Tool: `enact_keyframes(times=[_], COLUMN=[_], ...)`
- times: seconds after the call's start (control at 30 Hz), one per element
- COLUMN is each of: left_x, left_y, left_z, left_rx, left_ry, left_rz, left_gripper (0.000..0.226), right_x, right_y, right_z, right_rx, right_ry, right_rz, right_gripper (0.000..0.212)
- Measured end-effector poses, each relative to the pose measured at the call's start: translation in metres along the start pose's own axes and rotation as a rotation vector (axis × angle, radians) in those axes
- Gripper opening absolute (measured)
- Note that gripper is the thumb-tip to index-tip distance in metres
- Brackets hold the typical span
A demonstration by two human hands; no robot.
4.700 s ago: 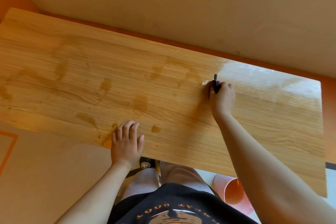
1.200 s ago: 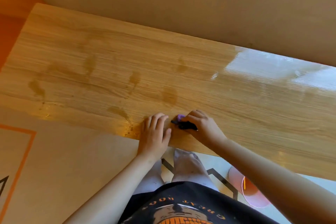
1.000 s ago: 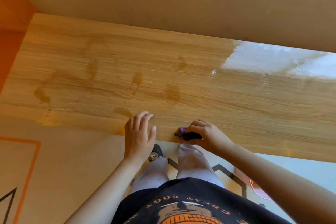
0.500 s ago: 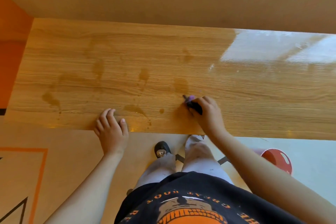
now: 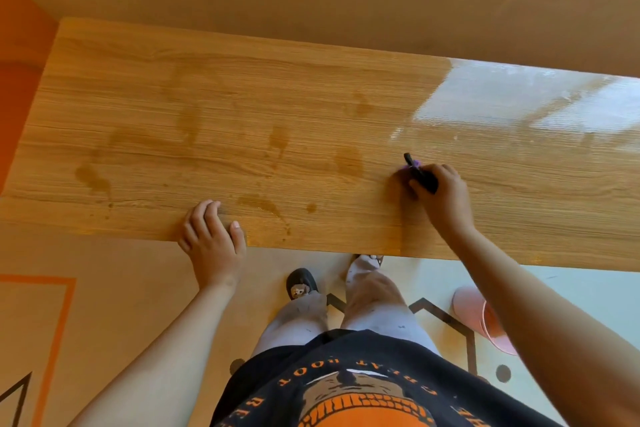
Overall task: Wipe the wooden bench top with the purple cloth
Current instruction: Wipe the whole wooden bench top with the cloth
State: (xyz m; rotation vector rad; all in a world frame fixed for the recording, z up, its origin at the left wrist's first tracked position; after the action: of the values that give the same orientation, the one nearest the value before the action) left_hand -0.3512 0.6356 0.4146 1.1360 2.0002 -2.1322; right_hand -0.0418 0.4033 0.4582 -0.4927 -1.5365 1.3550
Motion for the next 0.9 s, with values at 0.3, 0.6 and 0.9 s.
enact_keyframes(times=[0.3, 0.6, 0.9], left_x=[0.007, 0.007, 0.009], left_y=[0.005, 0.007, 0.007], left_z=[0.000, 0.000, 0.000], left_rx=[-0.014, -0.019, -0.011], left_ry=[0.010, 0.019, 0.022], left_rz=[0.006, 0.009, 0.004], left_gripper=[0.045, 0.044, 0.044], right_x=[0.094, 0.138, 0.031], right_y=[0.059, 0.078, 0.024], right_z=[0.055, 0.073, 0.018], right_rx=[0.088, 0.211, -0.074], right_ry=[-0.071, -0.345, 0.167], right_rz=[-0.097, -0.097, -0.026], right_gripper=[0.020, 0.029, 0.020])
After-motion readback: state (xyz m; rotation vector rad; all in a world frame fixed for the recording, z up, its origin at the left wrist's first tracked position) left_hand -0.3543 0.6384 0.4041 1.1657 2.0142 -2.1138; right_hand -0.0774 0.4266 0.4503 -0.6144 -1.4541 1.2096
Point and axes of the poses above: each hand's wrist, its own z-axis away from the middle knuckle, its own y-axis out of the palm, x = y × z, the point moved 5 cm from there along -z, towards the middle knuckle, and after that the axes turned 10 degrees about z, right-handed, at the moved point
